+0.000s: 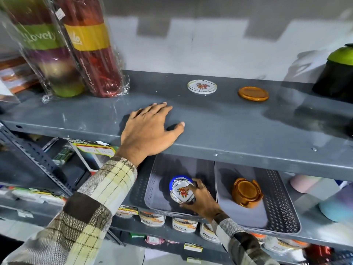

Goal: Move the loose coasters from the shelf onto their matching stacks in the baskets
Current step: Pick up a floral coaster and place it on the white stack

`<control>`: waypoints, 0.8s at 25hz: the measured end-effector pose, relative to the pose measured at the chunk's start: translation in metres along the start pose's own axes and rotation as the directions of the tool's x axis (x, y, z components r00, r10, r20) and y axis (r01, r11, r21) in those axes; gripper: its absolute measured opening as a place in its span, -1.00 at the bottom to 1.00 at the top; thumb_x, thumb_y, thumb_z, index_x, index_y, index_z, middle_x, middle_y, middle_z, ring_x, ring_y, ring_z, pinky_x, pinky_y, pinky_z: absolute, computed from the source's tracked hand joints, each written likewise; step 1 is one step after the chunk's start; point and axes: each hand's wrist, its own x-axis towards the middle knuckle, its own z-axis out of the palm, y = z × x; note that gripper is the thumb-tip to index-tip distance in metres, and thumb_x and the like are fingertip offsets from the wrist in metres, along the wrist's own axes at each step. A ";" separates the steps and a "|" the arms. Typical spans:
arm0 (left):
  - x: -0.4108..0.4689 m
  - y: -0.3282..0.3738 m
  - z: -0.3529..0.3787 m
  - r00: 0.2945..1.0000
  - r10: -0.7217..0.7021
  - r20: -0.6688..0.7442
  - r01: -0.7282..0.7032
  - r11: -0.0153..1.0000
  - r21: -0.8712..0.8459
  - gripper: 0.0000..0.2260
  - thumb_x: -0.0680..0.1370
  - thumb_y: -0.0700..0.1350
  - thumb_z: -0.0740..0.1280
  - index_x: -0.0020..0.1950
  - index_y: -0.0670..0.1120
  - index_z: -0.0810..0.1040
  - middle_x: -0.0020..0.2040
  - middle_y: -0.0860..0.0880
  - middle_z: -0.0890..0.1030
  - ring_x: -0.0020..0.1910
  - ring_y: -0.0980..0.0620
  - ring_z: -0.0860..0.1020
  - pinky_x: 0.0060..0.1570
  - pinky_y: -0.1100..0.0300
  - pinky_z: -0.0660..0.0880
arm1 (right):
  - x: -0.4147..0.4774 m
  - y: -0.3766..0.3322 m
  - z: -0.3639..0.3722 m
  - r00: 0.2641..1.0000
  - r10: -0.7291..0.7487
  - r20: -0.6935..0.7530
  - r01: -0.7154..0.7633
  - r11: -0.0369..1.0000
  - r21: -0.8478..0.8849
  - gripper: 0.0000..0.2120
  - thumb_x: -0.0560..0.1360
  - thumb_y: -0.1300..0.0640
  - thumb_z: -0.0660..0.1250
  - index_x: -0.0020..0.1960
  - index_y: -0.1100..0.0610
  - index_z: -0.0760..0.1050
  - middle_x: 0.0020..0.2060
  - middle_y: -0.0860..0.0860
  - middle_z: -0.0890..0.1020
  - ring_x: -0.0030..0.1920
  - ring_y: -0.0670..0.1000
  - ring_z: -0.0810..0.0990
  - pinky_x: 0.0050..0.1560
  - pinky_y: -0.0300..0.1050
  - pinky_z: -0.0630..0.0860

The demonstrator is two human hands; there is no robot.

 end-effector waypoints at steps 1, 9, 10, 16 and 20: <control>0.000 0.000 0.000 1.000 0.001 -0.002 -0.001 1.000 0.000 -0.37 0.49 0.36 0.06 0.50 0.12 0.29 0.56 0.16 0.25 0.53 0.13 0.17 0.47 0.03 0.10 | 0.002 0.000 -0.001 1.000 -0.011 0.021 0.011 1.000 -0.018 -0.28 0.33 -0.14 0.61 0.41 0.01 0.44 0.48 0.10 0.28 0.42 0.18 0.40 0.46 0.04 0.40; 0.000 0.000 0.000 1.000 -0.001 -0.007 0.001 1.000 0.008 -0.39 0.51 0.34 0.08 0.50 0.12 0.29 0.55 0.18 0.24 0.53 0.15 0.17 0.45 0.04 0.09 | 0.021 -0.008 -0.010 0.993 -0.051 0.102 0.079 0.952 -0.294 -0.15 0.34 -0.15 0.58 0.50 0.01 0.28 0.57 0.07 0.21 0.51 0.18 0.24 0.41 0.20 0.43; 0.000 0.000 0.000 1.000 0.000 -0.006 0.000 1.000 0.008 -0.40 0.51 0.34 0.08 0.50 0.12 0.28 0.55 0.18 0.24 0.53 0.15 0.17 0.45 0.04 0.09 | 0.025 -0.008 -0.011 0.992 -0.042 0.121 0.075 0.956 -0.283 -0.11 0.33 -0.15 0.59 0.51 -0.01 0.24 0.56 0.06 0.25 0.50 0.18 0.28 0.40 0.20 0.44; 0.000 0.000 0.001 1.000 0.000 -0.003 0.000 1.000 0.009 -0.39 0.51 0.34 0.08 0.50 0.12 0.29 0.55 0.18 0.25 0.52 0.15 0.17 0.45 0.02 0.09 | 0.034 -0.008 -0.016 0.993 -0.041 0.111 0.068 0.965 -0.253 -0.06 0.29 -0.08 0.61 0.53 -0.09 0.18 0.43 0.00 0.47 0.33 0.18 0.53 0.27 0.14 0.53; 0.001 0.000 0.000 1.000 -0.001 0.008 0.001 1.000 0.011 -0.40 0.51 0.34 0.08 0.50 0.12 0.29 0.55 0.18 0.25 0.52 0.15 0.17 0.44 0.01 0.10 | 0.033 -0.010 -0.016 0.994 -0.047 0.100 0.070 0.967 -0.247 -0.03 0.28 -0.08 0.63 0.54 -0.09 0.17 0.43 0.01 0.48 0.34 0.19 0.53 0.29 0.15 0.51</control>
